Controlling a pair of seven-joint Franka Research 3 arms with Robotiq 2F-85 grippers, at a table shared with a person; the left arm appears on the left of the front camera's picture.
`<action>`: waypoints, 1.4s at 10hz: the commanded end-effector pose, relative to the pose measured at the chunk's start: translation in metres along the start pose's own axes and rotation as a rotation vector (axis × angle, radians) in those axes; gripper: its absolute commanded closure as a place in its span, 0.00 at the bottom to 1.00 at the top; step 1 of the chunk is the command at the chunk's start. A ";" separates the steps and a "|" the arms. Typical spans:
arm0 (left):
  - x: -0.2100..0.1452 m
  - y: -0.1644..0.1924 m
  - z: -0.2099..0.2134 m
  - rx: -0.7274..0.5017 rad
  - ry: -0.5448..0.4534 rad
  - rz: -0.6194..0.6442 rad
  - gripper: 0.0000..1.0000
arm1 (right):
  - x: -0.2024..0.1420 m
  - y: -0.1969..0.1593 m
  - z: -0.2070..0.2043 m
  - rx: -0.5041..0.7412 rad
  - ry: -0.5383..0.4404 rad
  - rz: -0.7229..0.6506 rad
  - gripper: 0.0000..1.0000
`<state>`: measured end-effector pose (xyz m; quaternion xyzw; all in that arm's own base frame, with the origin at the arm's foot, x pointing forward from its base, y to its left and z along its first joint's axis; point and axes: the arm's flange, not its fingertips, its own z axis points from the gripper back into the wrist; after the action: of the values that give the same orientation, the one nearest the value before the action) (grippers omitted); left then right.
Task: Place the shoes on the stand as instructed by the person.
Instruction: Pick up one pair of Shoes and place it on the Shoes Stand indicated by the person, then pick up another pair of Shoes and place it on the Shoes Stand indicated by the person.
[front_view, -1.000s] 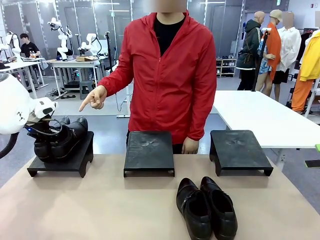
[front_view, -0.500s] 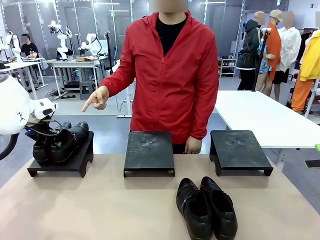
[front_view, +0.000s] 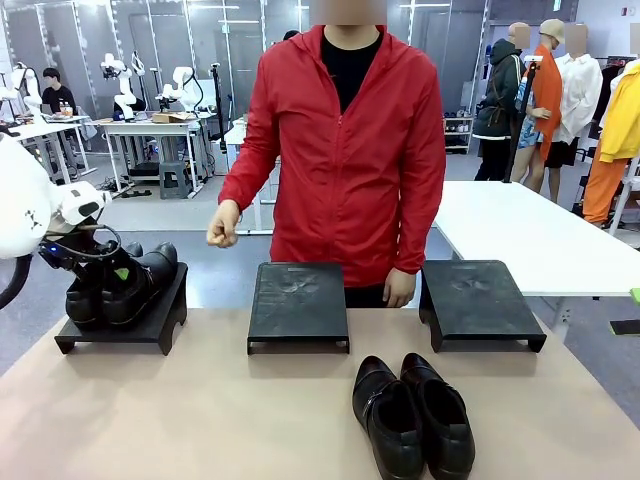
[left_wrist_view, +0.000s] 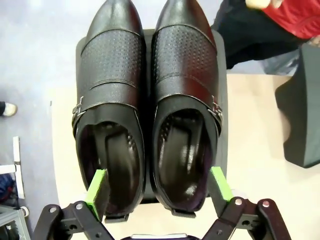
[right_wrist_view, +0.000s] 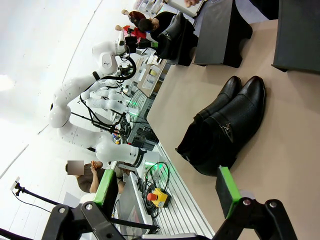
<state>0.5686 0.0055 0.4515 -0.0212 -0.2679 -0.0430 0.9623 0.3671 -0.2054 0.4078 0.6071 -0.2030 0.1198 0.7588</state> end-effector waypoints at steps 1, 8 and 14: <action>-0.013 -0.006 0.020 -0.006 0.051 -0.009 0.00 | 0.001 0.002 0.001 0.005 0.000 0.005 0.00; 0.000 0.000 0.000 0.000 0.000 0.000 0.00 | 0.001 0.002 0.001 0.005 0.000 0.005 0.00; 0.002 -0.003 0.024 -0.031 0.043 -0.002 0.00 | 0.001 0.002 0.001 0.005 0.000 0.005 0.00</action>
<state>0.5625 0.0022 0.4541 -0.0239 -0.2579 -0.0461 0.9648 0.3672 -0.2053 0.4078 0.6072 -0.2029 0.1199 0.7588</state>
